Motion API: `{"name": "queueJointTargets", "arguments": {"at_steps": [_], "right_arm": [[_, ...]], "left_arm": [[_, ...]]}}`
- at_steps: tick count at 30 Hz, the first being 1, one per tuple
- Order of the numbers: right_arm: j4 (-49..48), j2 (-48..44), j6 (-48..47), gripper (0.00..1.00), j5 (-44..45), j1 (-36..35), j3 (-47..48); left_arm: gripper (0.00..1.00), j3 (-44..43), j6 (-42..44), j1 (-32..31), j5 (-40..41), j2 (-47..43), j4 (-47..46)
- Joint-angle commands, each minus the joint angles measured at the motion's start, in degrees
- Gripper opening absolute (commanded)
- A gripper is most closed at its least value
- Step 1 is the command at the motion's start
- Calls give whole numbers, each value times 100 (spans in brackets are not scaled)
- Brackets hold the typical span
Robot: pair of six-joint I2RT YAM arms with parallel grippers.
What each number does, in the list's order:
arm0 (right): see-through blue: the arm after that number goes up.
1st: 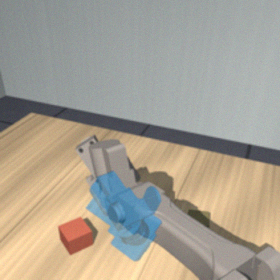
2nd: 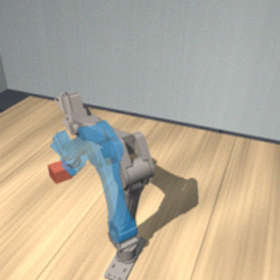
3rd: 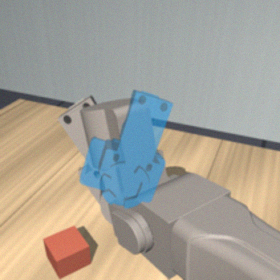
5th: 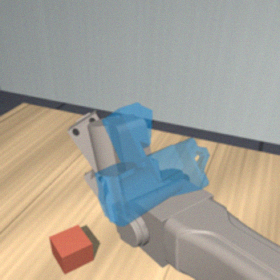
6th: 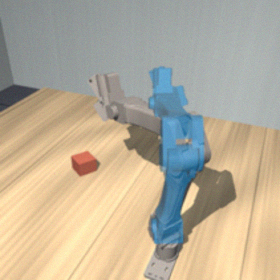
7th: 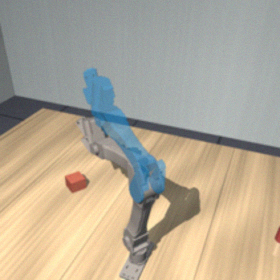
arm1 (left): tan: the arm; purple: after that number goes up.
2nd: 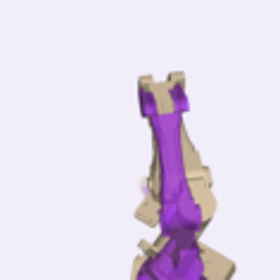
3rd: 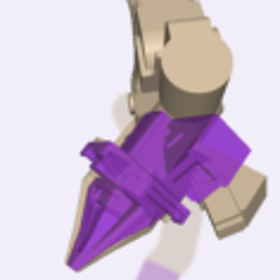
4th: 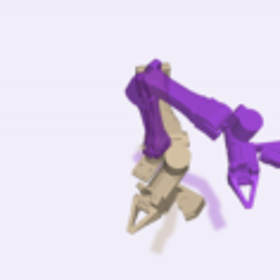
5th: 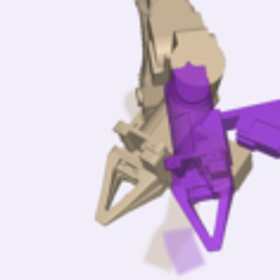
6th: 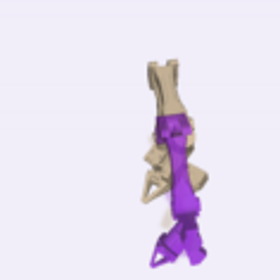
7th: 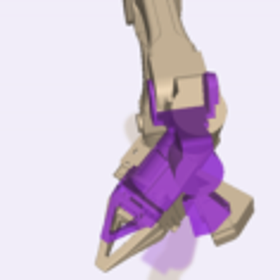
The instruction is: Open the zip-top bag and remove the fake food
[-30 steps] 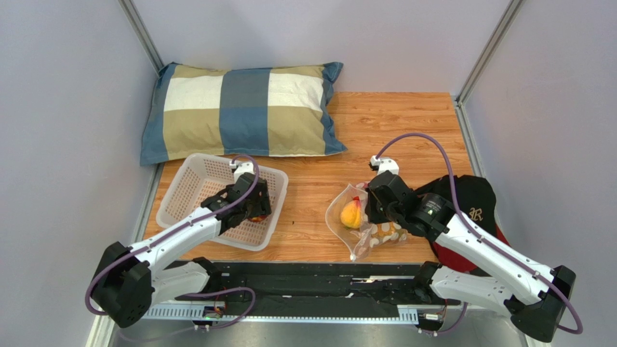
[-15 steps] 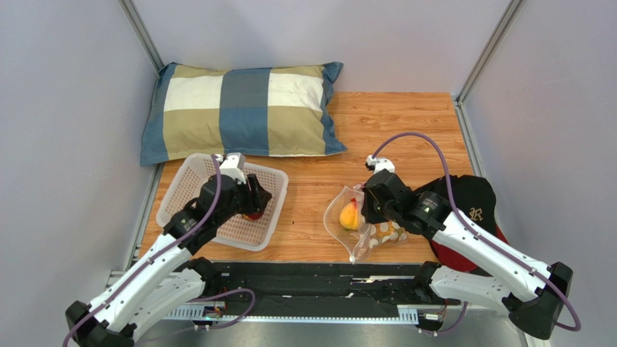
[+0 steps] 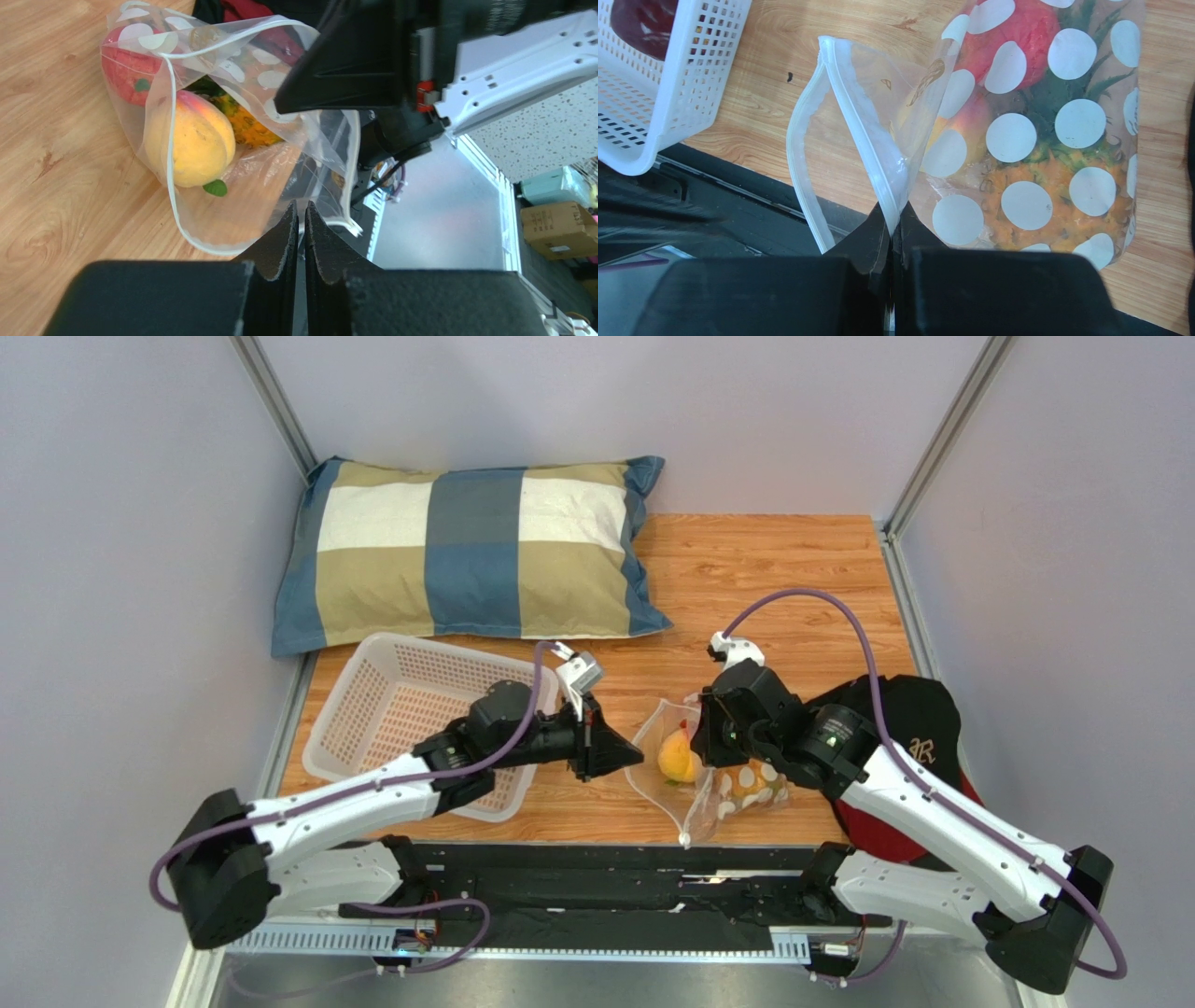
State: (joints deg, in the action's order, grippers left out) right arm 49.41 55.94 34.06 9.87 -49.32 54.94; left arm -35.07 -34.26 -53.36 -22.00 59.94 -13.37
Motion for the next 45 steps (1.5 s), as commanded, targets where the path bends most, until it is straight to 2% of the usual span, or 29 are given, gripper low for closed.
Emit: {"name": "queueJointTargets", "arguments": {"at_steps": [1, 7, 8, 11, 16, 19, 24, 25, 27, 30, 31, 40, 42, 44, 45], "right_arm": [[-300, -162, 206, 0, -204, 10, 246], [-458, -171, 337, 0, -468, 10, 193], [-476, -180, 346, 0, -494, 10, 184], [-520, -206, 408, 0, -574, 10, 184], [-607, -215, 504, 0, -644, 19, 202], [-748, -207, 592, 0, -811, 1, 132], [-836, -172, 672, 0, -908, 1, 61], [-801, -171, 663, 0, -908, 1, 61], [-784, -189, 663, 0, -908, 10, 52], [-792, -206, 681, 0, -899, 10, -35], [-792, -207, 681, 0, -899, 10, -79], [-889, -250, 733, 0, -873, 10, -721], [-854, -320, 742, 0, -820, 1, -800], [-819, -417, 733, 0, -794, 1, -800], [-732, -435, 716, 0, -741, 10, -783]], "left_arm": [[10, -438, 200, -209, 212, 701, -1010], [17, -843, 280, -411, 257, 1801, -1493], [22, -870, 271, -446, 362, 1958, -1520], [25, -888, 192, -456, 652, 2266, -1643], [25, -782, 244, -464, 1380, 2592, -1661], [46, -817, 332, -543, 1837, 2724, -1608], [61, -1046, 780, -807, 2918, 3058, -1116], [68, -1028, 807, -825, 3008, 3102, -1098], [70, -1028, 877, -833, 2982, 3243, -1160], [89, -1107, 921, -834, 2659, 3480, -1195], [99, -1151, 956, -834, 2553, 3628, -1177], [99, -1397, 728, -833, 2015, 4341, -1792], [96, -1563, 710, -834, 1998, 4455, -1819], [85, -1678, 701, -825, 1980, 4675, -1784], [71, -1722, 710, -825, 1954, 4719, -1810]]}}
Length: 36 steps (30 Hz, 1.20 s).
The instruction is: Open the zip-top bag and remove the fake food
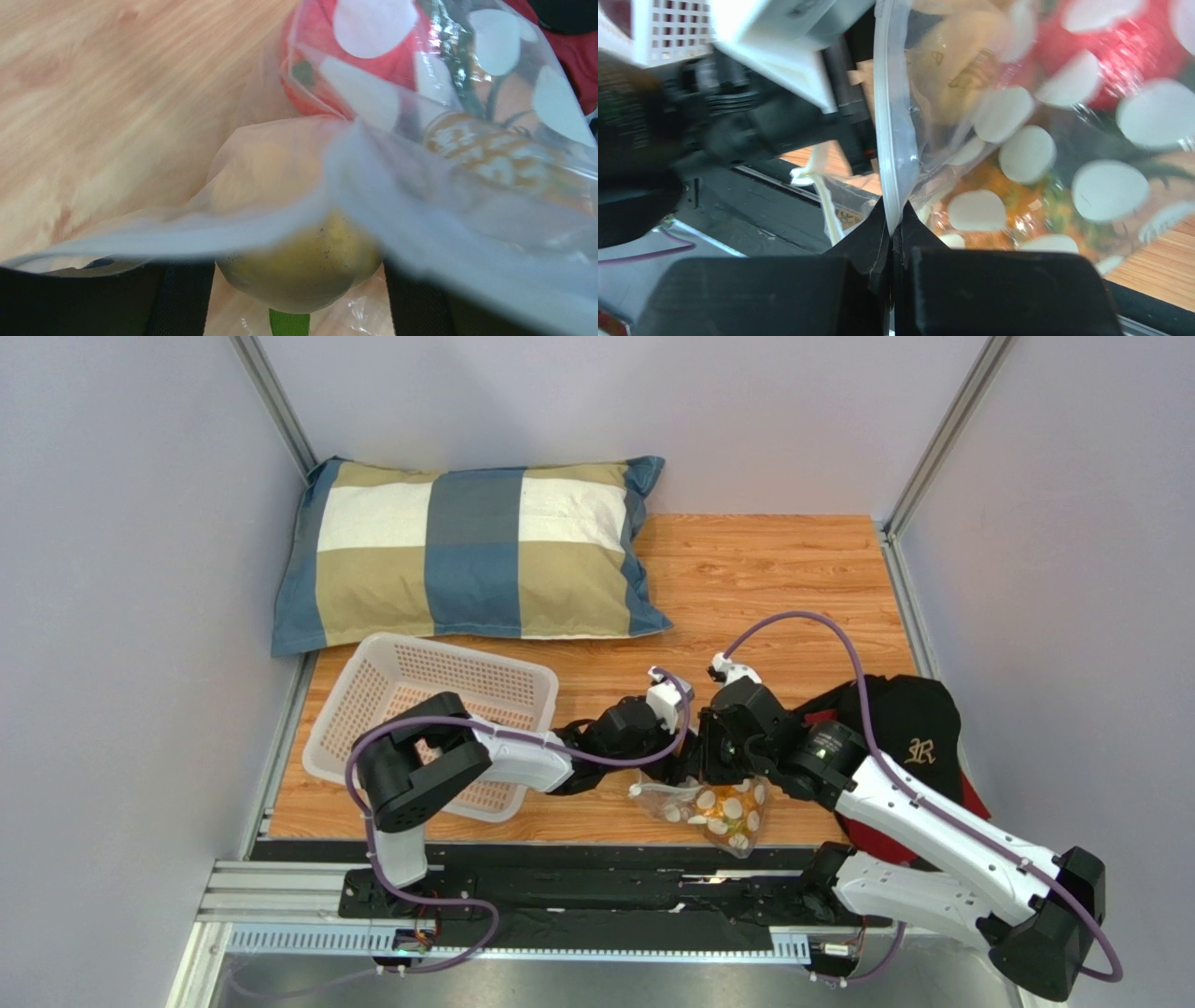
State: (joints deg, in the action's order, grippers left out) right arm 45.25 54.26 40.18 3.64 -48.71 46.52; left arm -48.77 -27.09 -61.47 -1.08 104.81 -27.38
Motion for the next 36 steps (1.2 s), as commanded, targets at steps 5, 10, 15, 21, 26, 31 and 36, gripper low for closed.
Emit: {"name": "queueJointTargets", "arguments": {"at_steps": [5, 10, 15, 21, 26, 31, 36], "right_arm": [[158, -398, -98, 0, 539, -51, 331], [537, -425, -283, 0, 1244, -51, 437], [450, -495, -406, 0, 1525, -42, 244], [317, -390, -494, 0, 1570, -16, 208], [291, -381, -547, 0, 1447, -16, 366], [291, -355, -599, 0, 1368, -7, 507], [264, -311, -617, 0, 1271, -7, 533]], "left_arm": [[20, -89, 177, -14, 29, -320, -226], [0, -62, 371, -14, 99, -1618, 1319], [0, 61, 213, 4, -461, -2754, 2191], [0, 385, -102, 83, -544, -4158, 2711], [0, 711, -550, 389, 1831, -5364, 4220], [0, 808, -1737, 1399, 3272, -6069, 6155], [0, 1019, -2282, 3005, 2921, -5868, 6649]]}}
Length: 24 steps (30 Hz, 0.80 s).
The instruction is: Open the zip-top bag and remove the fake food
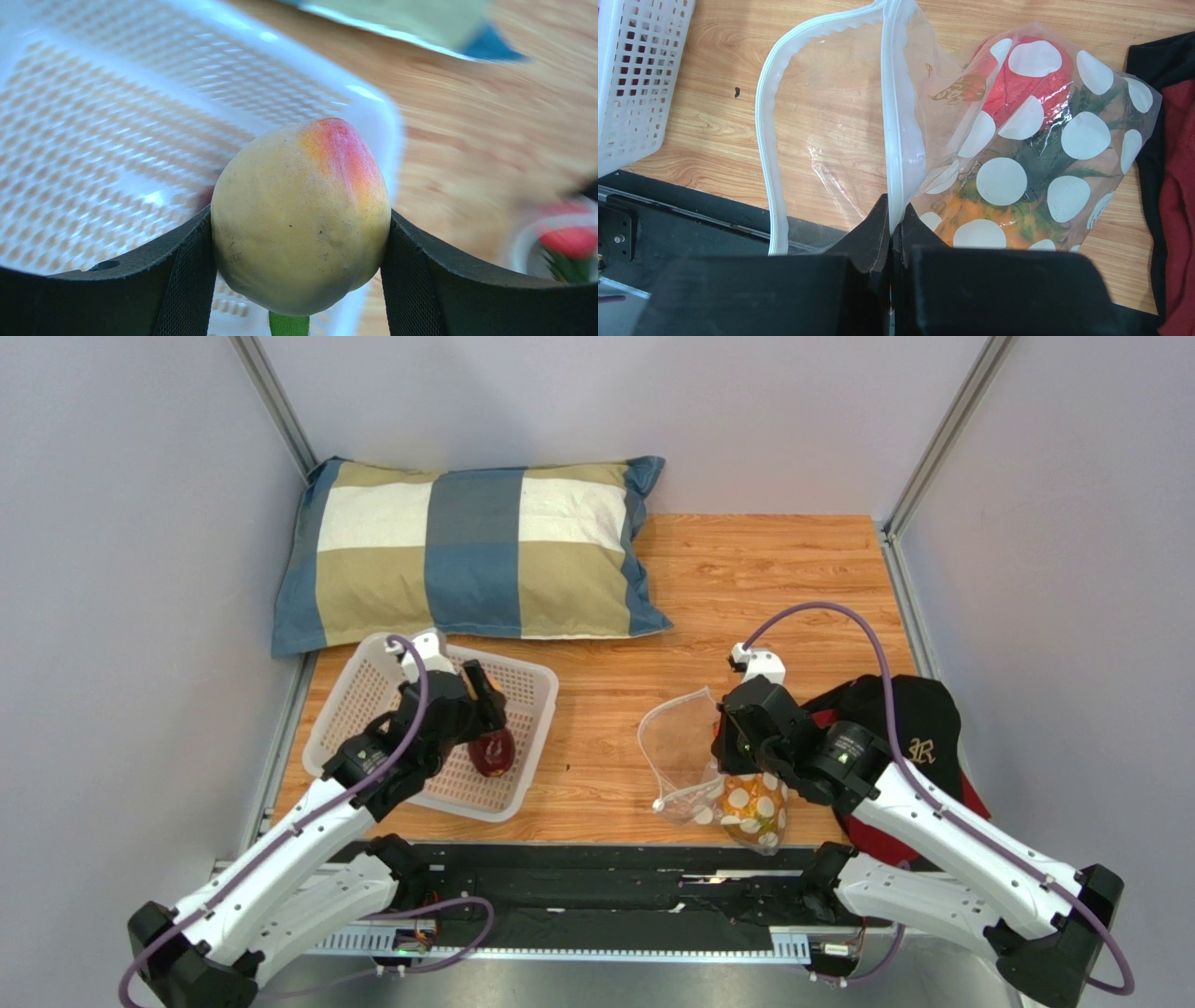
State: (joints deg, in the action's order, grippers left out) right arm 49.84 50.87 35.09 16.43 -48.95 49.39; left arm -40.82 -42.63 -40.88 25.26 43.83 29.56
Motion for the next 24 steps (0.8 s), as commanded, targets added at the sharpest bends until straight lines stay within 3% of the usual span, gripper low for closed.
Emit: {"name": "queueJointTargets", "arguments": {"at_steps": [1, 3, 7, 8, 10, 11, 13, 14, 21, 24], "right_arm": [[-212, 45, -116, 0, -8, 17, 238], [-229, 63, -108, 0, -69, 17, 238], [-309, 98, -90, 0, -218, 17, 238], [-317, 116, -99, 0, -262, 17, 238], [-352, 116, -90, 0, -333, 26, 229], [-379, 133, -90, 0, -394, 17, 221], [-405, 160, -99, 0, -456, 8, 221], [-431, 203, -99, 0, -543, 8, 221], [-476, 388, -143, 0, -834, 8, 370], [-484, 388, -160, 0, -887, 8, 423]], "left_arm": [[0, 276, -799, 1194, 191, 300, 920], [0, 504, -826, 1738, -178, 519, 571], [1, 838, -1071, 1909, 40, 959, 165], [20, 856, -1194, 1917, 206, 1047, 112], [47, 848, -1309, 1935, 260, 1346, 94], [73, 830, -1474, 1944, 295, 1434, 137], [85, 804, -1459, 1944, 191, 1540, 129], [99, 751, -1467, 1944, 103, 1523, 155], [99, 154, -959, 1944, -292, 918, 849], [99, 109, -91, 1918, -1326, 250, 351]]}}
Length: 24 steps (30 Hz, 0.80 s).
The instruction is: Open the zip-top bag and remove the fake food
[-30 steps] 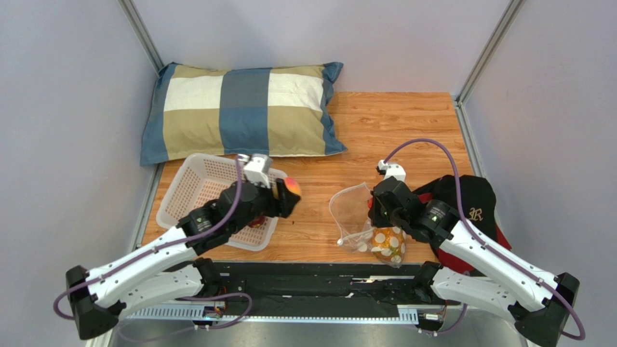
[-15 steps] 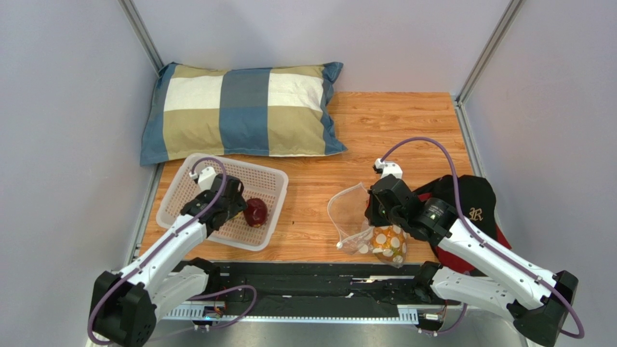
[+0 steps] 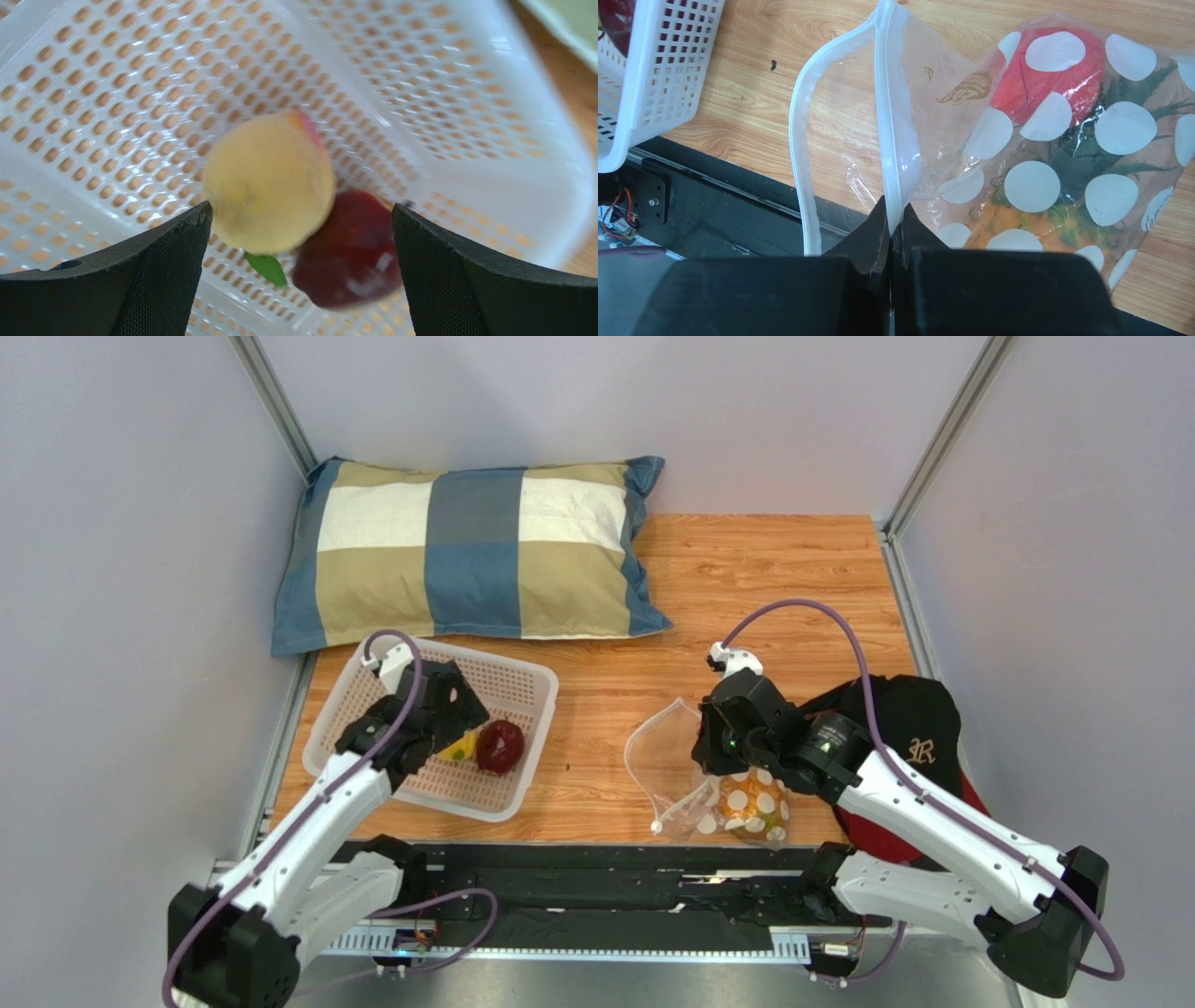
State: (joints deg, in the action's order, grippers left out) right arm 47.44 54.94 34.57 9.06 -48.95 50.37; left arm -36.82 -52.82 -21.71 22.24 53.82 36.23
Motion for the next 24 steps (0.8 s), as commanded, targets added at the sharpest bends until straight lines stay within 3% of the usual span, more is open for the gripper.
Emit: {"name": "queueJointTargets", "arguments": {"at_steps": [1, 3, 4, 6, 8, 10, 13, 20, 24], "right_arm": [[-253, -18, -108, 0, -168, -1, 342], [-279, -18, -108, 0, -211, 8, 368], [-331, -18, -108, 0, -307, -1, 377], [-384, -18, -91, 0, -396, 8, 412], [-464, -9, -73, 0, -536, 8, 447], [-534, 8, -64, 0, -677, -1, 465], [-630, -18, 32, 0, -809, -1, 483], [-973, -62, 322, 0, -1240, -9, 474], [-1140, -71, 446, 0, -1258, -10, 439]], "left_arm": [[93, -186, 1253, -34, -1786, -933, -518], [78, 121, 1475, -331, -2668, -1504, -1746], [66, 453, 1441, -490, -3264, -1672, -2221], [53, 736, 1388, -1112, -3611, -1770, -3513], [40, 746, 1476, -1544, -3998, -1360, -4418], [19, 597, 1529, -2009, -4392, -928, -4851], [7, 483, 1397, -2415, -4491, -24, -5702], [2, -115, 1362, -3005, -4720, 1656, -6286], [12, -211, 941, -3023, -4755, 2465, -6663]]}}
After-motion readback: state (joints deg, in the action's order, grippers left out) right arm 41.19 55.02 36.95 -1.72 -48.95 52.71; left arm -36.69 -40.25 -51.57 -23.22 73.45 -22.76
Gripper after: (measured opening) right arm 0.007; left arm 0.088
